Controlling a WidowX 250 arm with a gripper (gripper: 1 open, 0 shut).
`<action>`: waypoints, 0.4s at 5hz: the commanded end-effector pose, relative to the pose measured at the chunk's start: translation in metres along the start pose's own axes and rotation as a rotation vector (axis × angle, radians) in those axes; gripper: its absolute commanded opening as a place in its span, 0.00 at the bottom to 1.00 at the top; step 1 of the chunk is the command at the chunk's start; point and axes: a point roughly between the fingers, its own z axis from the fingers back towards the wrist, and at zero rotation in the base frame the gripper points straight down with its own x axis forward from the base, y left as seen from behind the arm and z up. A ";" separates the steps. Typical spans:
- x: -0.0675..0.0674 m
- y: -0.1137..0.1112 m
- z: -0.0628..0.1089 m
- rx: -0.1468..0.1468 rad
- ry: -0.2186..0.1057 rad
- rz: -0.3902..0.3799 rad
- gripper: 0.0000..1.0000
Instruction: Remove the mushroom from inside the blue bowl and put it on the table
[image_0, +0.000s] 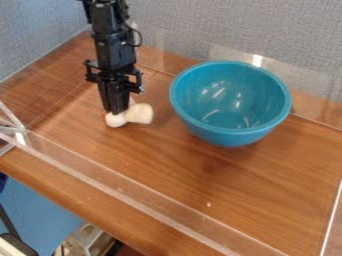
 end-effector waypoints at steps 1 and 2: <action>-0.002 0.011 0.007 0.014 -0.034 0.041 0.00; -0.003 0.012 0.006 0.012 -0.036 0.059 1.00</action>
